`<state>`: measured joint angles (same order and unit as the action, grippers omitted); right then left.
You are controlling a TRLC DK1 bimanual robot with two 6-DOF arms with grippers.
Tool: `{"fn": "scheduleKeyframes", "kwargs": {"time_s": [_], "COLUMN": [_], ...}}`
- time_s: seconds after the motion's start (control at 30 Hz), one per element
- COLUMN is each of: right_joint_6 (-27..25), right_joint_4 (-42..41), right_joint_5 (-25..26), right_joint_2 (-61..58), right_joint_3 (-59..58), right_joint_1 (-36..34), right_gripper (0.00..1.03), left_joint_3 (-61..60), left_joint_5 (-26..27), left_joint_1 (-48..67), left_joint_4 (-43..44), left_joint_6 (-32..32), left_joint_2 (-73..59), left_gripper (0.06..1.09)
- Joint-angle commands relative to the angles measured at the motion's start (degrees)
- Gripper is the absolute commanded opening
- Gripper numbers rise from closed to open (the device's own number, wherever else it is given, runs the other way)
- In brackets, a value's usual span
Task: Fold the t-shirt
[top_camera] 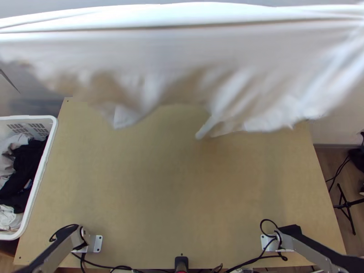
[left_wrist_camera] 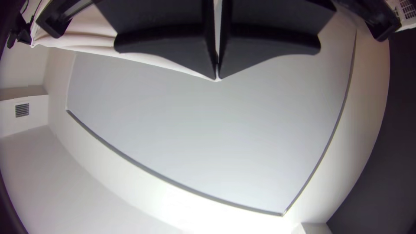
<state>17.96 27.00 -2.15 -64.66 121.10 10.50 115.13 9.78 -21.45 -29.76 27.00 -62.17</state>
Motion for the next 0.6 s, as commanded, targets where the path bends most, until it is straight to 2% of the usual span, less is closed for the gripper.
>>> {"fn": "scheduleKeyframes", "kwargs": {"time_s": [0.0,0.4,0.5,0.57], "right_joint_6": [-0.20,-0.20,1.64,4.11], "right_joint_4": [9.03,9.29,12.72,12.72], "right_joint_5": [-1.27,-1.27,-1.01,-1.10], "right_joint_2": [6.57,5.78,6.92,10.61], "right_joint_3": [7.13,7.13,-2.36,-15.28], "right_joint_1": [2.42,2.86,2.86,2.95], "right_gripper": [0.03,0.03,0.03,0.03], "left_joint_3": [0.44,-1.49,-10.19,-23.02], "left_joint_5": [-0.11,-0.03,0.68,3.75], "left_joint_1": [-1.84,-1.31,0.01,0.97], "left_joint_4": [0.31,-0.65,-4.78,-6.63], "left_joint_6": [-0.02,3.32,3.23,1.82], "left_joint_2": [9.00,10.40,13.04,17.52], "left_gripper": [0.09,0.09,0.09,0.09]}}
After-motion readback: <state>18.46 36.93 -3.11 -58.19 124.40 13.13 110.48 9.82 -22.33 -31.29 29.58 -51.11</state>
